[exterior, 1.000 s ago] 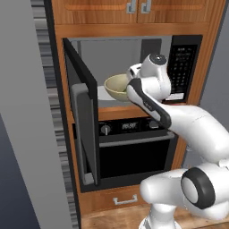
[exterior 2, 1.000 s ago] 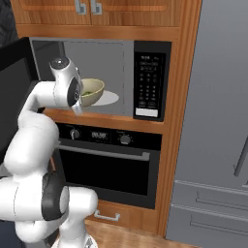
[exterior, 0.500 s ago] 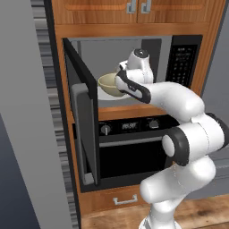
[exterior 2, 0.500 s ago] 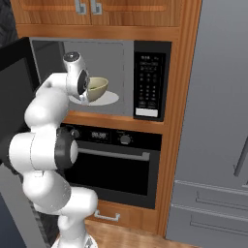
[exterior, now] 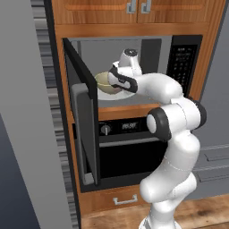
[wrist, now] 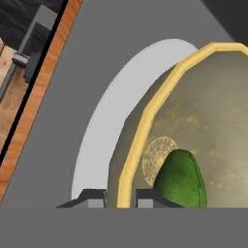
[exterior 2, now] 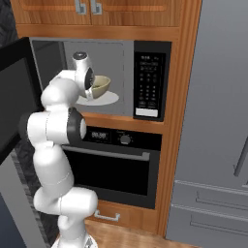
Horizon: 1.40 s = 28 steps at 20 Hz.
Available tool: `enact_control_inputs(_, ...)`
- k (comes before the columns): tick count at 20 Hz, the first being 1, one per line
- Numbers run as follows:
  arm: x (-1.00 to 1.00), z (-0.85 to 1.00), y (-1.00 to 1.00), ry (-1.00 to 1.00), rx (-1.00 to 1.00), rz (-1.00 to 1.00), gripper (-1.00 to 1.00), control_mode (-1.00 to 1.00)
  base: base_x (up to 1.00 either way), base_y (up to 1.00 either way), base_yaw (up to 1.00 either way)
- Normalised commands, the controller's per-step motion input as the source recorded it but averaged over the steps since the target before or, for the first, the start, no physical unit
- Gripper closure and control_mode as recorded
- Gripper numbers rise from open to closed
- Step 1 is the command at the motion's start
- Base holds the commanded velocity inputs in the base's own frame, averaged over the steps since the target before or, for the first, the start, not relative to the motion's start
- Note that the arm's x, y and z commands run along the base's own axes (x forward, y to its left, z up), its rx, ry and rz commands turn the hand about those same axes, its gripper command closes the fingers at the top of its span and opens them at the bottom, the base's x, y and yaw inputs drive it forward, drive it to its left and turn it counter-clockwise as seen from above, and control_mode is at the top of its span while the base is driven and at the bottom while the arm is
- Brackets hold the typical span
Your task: Pick the avocado from the sink and place it in the bowl. Then pick the bowl and place it in the microwave. Then close the microwave door and press the start button.
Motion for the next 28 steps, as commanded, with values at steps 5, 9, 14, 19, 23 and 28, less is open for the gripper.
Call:
enact_control_inputs(5, 0.62, -0.5, 0.0, 0.03, 0.0, -0.01, 1.0, -1.0, 0.0, 0.0, 0.0)
enact_control_inputs(9, -0.48, -0.05, -0.18, 0.0, 0.0, -0.04, -1.0, -1.0, 0.0, 0.0, 0.0)
enact_control_inputs(14, -0.99, 0.0, -0.04, -0.01, 0.0, -0.03, -1.0, -1.0, 0.0, 0.0, 0.0)
enact_control_inputs(19, -0.8, 0.0, -0.1, -0.1, 0.01, -0.01, -1.0, -1.0, 0.0, 0.0, 0.0)
enact_control_inputs(23, -1.0, 0.08, -0.3, -0.17, 0.04, 0.0, -1.0, -1.0, 0.0, 0.0, 0.0)
enact_control_inputs(28, -1.0, 0.2, -0.4, -0.11, 0.07, 0.0, -1.0, -1.0, 0.0, 0.0, 0.0)
